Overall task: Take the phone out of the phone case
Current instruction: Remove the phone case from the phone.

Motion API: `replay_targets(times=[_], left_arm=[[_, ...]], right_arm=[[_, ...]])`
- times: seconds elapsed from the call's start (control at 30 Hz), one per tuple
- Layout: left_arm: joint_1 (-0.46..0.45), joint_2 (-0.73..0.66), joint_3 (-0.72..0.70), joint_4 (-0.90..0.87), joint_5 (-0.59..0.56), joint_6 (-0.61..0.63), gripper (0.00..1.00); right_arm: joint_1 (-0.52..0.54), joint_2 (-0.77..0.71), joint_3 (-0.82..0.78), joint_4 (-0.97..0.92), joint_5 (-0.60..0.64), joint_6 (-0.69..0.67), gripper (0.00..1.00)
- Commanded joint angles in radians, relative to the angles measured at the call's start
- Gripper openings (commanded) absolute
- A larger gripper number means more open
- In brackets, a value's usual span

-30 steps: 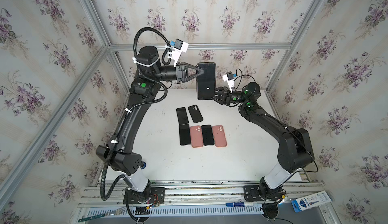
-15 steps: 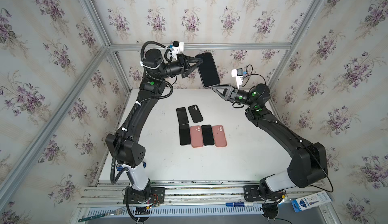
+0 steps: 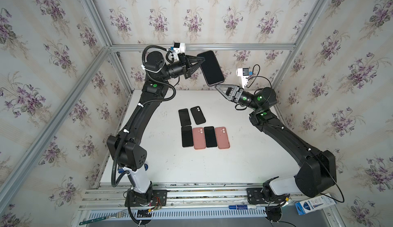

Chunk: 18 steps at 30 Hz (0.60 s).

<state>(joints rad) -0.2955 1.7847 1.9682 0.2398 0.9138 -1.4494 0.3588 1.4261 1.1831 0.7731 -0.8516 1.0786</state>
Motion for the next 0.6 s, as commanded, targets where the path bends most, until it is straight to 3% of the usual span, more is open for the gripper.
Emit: replay_targets(times=[0.0,0.57], left_arm=[[-0.002,-0.012,-0.002,0.085,-0.003,-0.034,0.00],[-0.005,-0.028,-0.045,0.189,-0.008,-0.097,0.00]], right_arm=[[0.003,-0.004,0.013,0.089,0.017,0.040,0.61],[0.001,0.023,0.003,0.093,0.024,0.050,0.55]])
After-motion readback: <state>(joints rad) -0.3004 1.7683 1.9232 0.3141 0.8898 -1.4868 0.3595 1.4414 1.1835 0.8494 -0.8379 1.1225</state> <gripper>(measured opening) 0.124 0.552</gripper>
